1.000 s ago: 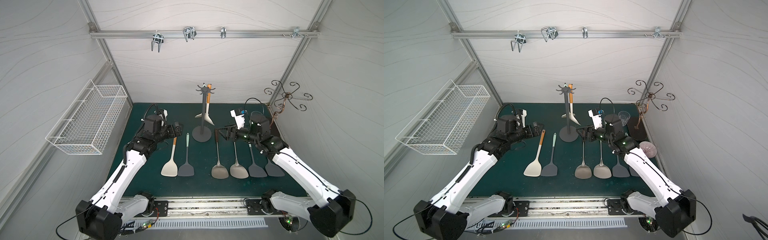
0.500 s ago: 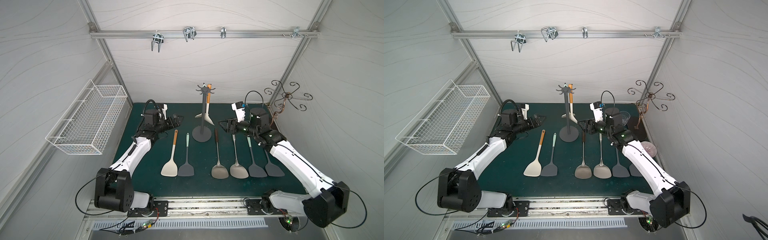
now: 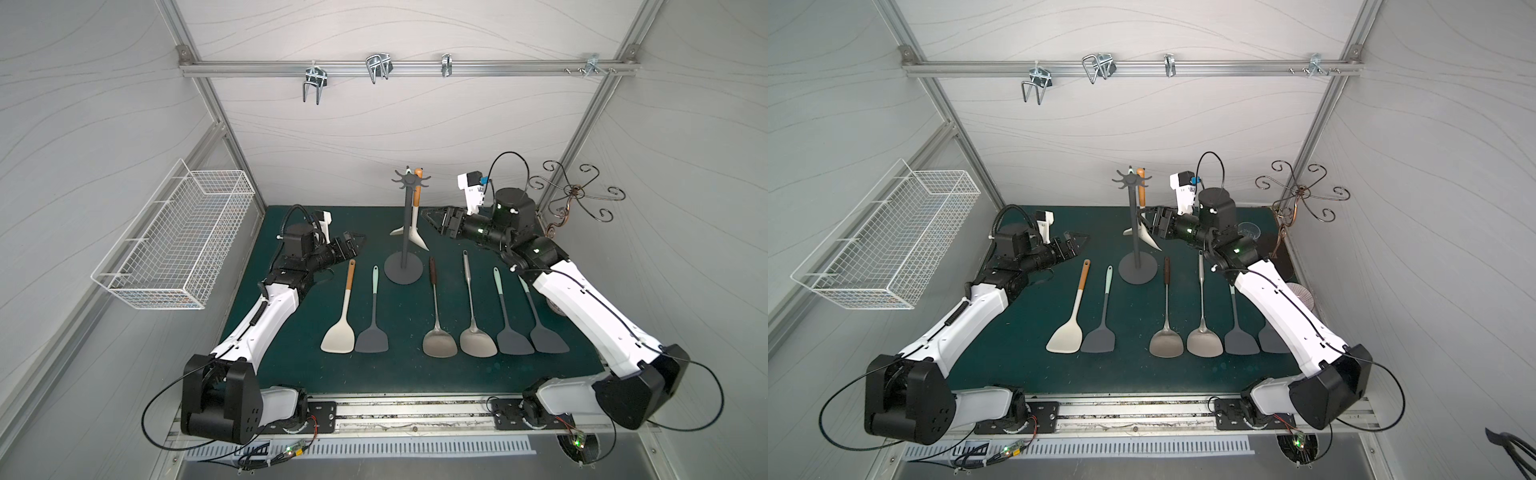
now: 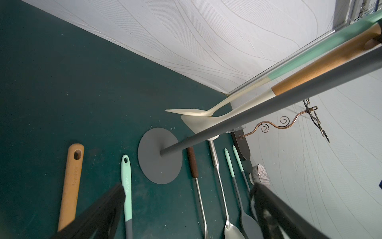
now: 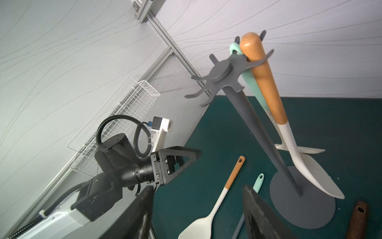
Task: Take the spatula off the kitchen utensil rack
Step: Adjust the rack at the center of the board.
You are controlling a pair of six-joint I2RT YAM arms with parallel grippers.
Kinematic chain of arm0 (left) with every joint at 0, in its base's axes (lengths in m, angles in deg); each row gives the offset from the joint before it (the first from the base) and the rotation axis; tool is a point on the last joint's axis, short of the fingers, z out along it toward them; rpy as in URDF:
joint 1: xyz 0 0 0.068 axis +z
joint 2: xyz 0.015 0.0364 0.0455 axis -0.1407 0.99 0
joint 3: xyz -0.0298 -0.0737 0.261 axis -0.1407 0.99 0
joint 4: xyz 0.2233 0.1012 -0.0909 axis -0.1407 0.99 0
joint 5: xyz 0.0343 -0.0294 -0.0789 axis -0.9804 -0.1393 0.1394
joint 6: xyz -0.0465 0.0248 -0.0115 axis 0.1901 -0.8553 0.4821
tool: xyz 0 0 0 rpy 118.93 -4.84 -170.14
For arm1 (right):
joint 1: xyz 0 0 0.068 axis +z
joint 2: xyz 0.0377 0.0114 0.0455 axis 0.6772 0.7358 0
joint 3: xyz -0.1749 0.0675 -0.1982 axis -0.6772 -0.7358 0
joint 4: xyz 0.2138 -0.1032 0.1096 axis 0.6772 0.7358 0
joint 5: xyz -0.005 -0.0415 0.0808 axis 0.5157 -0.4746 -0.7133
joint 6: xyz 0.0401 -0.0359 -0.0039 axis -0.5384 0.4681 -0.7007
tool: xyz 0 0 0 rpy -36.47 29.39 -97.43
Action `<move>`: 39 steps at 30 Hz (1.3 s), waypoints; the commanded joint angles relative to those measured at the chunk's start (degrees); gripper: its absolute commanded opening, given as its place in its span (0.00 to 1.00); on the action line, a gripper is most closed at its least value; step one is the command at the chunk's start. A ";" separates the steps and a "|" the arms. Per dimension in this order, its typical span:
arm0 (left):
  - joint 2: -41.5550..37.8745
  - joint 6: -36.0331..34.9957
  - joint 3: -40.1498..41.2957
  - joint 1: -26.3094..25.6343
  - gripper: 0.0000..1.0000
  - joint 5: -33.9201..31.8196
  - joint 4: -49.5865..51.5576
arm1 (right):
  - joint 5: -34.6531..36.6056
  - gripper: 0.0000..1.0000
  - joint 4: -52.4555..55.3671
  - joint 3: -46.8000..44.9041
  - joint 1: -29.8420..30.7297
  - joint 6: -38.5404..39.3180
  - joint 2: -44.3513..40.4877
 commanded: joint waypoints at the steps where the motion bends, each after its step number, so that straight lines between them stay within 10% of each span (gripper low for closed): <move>1: -1.13 1.11 0.24 0.25 0.99 -0.66 -0.94 | 8.17 0.63 0.53 0.90 3.41 8.46 1.10; 7: -2.54 1.48 1.67 0.29 0.99 -1.31 -1.07 | 29.68 0.55 -18.48 -12.08 10.41 23.22 0.89; 18: -5.22 1.77 4.25 0.20 0.99 -3.79 -0.91 | 44.46 0.44 -38.85 -15.27 11.72 28.23 12.29; 39: -4.84 0.07 4.52 0.28 0.99 -4.48 -0.12 | 45.07 0.44 -39.44 -11.69 12.87 27.17 19.08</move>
